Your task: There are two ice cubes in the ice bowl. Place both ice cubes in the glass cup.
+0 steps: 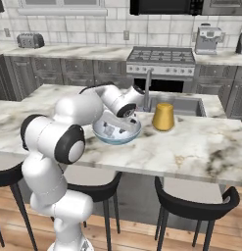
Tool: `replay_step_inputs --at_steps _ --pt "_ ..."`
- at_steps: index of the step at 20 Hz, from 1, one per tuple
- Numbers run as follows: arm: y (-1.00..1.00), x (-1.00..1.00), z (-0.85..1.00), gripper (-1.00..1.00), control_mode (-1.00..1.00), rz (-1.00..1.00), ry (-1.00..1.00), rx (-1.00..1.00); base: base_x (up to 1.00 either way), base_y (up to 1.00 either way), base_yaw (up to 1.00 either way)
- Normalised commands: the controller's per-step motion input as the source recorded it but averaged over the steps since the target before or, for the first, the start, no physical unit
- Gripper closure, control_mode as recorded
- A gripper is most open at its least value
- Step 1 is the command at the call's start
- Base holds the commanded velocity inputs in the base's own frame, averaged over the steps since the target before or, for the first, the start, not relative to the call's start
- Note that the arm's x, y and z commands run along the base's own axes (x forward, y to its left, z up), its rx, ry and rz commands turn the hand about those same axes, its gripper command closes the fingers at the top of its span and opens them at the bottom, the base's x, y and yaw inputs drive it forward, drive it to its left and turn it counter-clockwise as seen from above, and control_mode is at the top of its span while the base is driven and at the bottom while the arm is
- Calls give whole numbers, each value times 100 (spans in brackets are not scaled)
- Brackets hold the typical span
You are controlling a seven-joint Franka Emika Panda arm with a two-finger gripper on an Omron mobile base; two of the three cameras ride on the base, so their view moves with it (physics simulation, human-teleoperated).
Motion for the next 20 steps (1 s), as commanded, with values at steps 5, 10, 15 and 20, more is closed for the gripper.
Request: replay_step_inputs --at_steps 5,10,15,20 --pt "6 4 -7 -100 -100 4 -3 0 0 0 0" --pt "7 47 0 -100 -100 0 1 0 0 0 0" --pt "31 10 -44 -100 -100 0 10 -3 0 0 0" --pt "42 -32 -100 -100 -100 0 27 -9 0 0 0"
